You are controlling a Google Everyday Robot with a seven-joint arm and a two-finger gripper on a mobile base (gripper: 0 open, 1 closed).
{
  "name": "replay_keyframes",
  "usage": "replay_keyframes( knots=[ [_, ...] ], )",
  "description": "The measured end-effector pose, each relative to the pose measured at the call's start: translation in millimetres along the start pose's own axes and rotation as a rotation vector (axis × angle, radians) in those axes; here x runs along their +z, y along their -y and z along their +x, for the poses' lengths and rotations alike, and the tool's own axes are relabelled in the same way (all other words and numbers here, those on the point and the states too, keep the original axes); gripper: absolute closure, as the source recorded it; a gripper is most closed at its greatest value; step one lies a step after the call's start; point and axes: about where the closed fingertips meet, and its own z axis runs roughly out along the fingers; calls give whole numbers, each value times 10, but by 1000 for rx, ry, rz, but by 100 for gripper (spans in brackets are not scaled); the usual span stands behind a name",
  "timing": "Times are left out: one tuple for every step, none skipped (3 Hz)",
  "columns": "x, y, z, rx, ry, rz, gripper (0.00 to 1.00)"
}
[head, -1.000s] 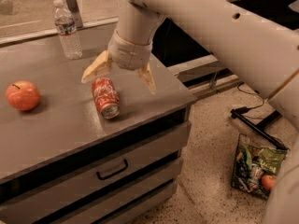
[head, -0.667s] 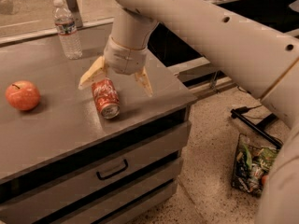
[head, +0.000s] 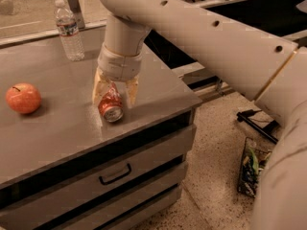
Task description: Move coke can near apple
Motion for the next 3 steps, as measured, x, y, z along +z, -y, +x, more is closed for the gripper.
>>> replay_keyframes(
  knots=[
    [49,50,-15,-23,10,-6,62],
    [69,76,-26,-35,16,-3,62],
    [76,84,-36,-34,26,25,79]
  ],
)
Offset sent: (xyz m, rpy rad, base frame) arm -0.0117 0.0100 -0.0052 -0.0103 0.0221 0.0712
